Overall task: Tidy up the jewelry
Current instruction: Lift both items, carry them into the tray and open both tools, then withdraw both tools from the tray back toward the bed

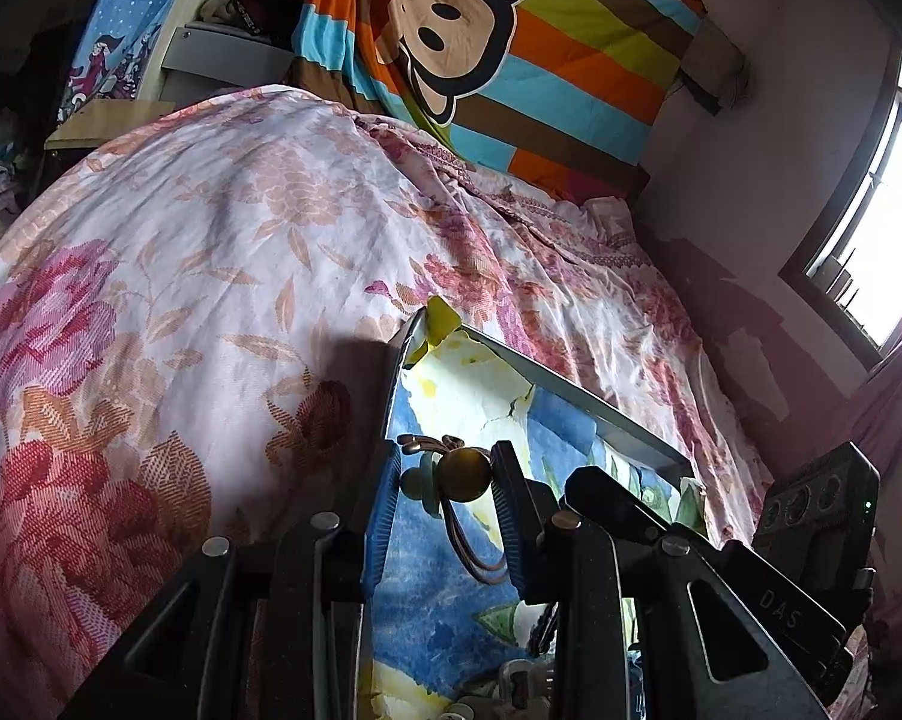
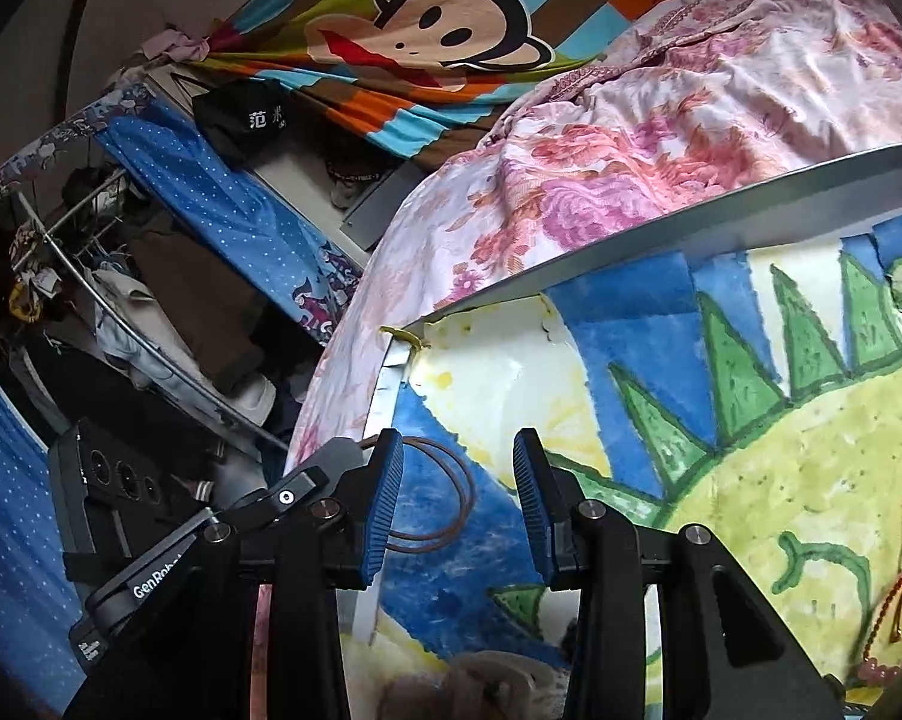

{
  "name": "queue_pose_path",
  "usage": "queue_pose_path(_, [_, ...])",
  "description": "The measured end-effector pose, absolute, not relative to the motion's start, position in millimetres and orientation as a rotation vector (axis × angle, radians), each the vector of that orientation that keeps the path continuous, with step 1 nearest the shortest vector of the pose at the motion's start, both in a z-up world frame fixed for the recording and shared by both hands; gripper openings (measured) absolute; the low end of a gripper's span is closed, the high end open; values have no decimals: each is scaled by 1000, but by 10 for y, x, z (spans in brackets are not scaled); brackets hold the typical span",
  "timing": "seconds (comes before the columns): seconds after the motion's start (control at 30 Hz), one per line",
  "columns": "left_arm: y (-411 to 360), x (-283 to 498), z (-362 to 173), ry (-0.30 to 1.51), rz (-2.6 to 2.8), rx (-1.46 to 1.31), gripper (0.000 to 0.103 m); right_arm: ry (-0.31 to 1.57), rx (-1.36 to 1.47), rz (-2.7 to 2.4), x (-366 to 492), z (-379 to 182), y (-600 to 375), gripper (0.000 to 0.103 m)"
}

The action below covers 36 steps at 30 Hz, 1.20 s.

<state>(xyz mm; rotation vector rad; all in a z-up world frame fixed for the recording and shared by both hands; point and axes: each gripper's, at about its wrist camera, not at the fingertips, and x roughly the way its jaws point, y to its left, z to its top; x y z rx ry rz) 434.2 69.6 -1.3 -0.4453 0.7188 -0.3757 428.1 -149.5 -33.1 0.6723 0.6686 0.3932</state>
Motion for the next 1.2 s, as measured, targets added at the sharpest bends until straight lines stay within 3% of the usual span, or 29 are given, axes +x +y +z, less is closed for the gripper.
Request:
queue_pose_path(0.43, [764, 3943, 184, 688, -321, -418, 35, 627, 630, 439, 3732, 22, -1673, 34])
queue_pose_path(0.47, [766, 3868, 212, 683, -317, -406, 38, 629, 623, 441, 3675, 35, -1686, 34])
queue_pose_path(0.57, [788, 3636, 252, 658, -298, -404, 63, 639, 607, 445, 3500, 46, -1734, 34])
queue_pose_path(0.6, [805, 3566, 258, 649, -295, -409, 65, 642, 609, 440, 3454, 39, -1759, 34])
queue_pose_path(0.77, [857, 3226, 237, 650, -262, -410, 65, 616, 621, 422, 3431, 15, -1801, 34])
queue_pose_path(0.87, [926, 3129, 195, 646, -218, -418, 74, 593, 594, 443, 3565, 2, -1699, 34])
queue_pose_path(1.0, [1015, 3150, 112, 648, -156, -433, 80, 565, 466, 587, 3755, 71, -1438, 43])
queue_pose_path(1.2, [1153, 3393, -36, 668, -117, -435, 82, 537, 191, 915, 3941, 201, -983, 43])
